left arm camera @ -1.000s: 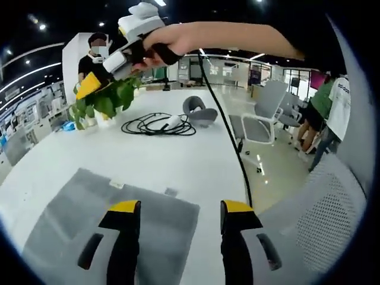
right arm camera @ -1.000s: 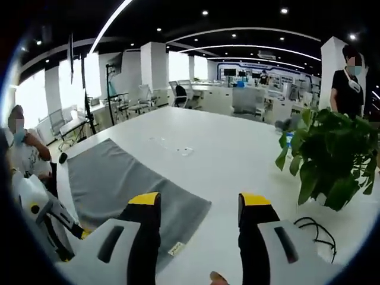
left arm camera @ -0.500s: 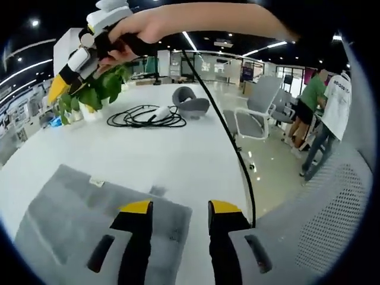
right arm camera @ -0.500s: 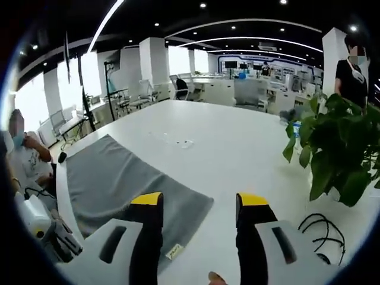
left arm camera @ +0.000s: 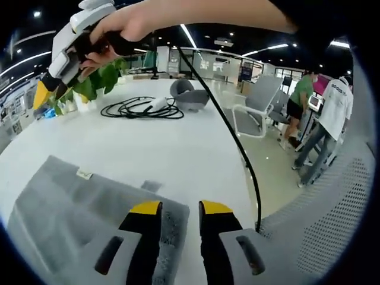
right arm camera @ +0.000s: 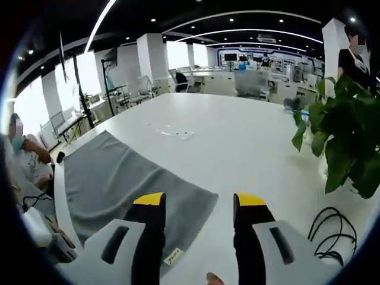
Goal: Fold the towel on the table until its edges align and the towel forms a compact rectangular stack.
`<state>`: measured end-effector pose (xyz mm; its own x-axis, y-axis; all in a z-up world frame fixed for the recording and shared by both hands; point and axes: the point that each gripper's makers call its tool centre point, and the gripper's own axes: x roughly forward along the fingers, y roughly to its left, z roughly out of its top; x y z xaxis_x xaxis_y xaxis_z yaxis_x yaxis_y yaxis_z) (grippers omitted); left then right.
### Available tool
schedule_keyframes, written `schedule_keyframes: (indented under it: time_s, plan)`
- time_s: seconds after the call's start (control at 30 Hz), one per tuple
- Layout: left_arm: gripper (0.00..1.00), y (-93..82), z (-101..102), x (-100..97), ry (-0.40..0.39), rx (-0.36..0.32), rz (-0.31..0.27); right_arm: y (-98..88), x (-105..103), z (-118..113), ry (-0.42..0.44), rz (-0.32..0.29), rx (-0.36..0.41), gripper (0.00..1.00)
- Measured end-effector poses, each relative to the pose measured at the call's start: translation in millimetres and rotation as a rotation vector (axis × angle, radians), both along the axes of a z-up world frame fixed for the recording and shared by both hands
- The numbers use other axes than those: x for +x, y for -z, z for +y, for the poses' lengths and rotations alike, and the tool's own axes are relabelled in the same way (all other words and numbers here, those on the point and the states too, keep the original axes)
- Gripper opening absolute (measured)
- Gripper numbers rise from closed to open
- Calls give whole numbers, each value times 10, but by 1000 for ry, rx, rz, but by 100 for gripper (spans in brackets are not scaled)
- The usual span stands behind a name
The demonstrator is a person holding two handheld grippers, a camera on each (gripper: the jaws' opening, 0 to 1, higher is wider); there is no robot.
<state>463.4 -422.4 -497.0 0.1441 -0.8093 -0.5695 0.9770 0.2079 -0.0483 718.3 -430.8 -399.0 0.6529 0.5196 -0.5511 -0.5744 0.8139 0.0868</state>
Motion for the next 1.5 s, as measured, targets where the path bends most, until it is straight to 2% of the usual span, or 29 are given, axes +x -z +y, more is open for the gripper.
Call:
schedule_keyframes:
  time_s: [0.23, 0.37, 0.43, 0.5, 0.67, 0.87, 1.0, 1.1, 1.17, 1.2, 1.33, 1.5]
  plan:
    - [26, 120, -5, -2, -2, 23, 15, 91, 94, 46, 4, 19, 16, 43]
    - [26, 167, -3, 2, -1, 33, 16, 216, 84, 134, -4, 36, 8, 42]
    - [26, 202, -6, -5, 9, 41, 12, 296, 166, 126, 1, 44, 17, 42]
    - [25, 191, -21, 0, 9, 31, 11, 266, 146, 170, 3, 54, 18, 42]
    - [21, 182, -29, 25, 22, 38, -20, 385, 190, 229, -7, 60, 13, 41]
    - [19, 177, -27, 39, 18, 51, -30, 492, 259, 238, 2, 76, 14, 40]
    - [18, 174, -23, 44, 17, 53, -28, 579, 223, 245, -8, 86, -5, 39]
    - [17, 166, -4, 57, -12, 57, -1, 680, 216, 208, 0, 101, -23, 38]
    - [17, 168, 4, 51, -12, 59, -4, 673, 163, 233, 5, 110, -20, 38]
    - [17, 168, 5, 50, -11, 60, -6, 708, 205, 221, 4, 110, -18, 38]
    - [11, 164, 0, 19, -1, 56, 6, 781, 187, 222, -2, 120, -27, 37]
    - [9, 171, -10, 1, -3, 52, 15, 869, 183, 201, -1, 139, -36, 37]
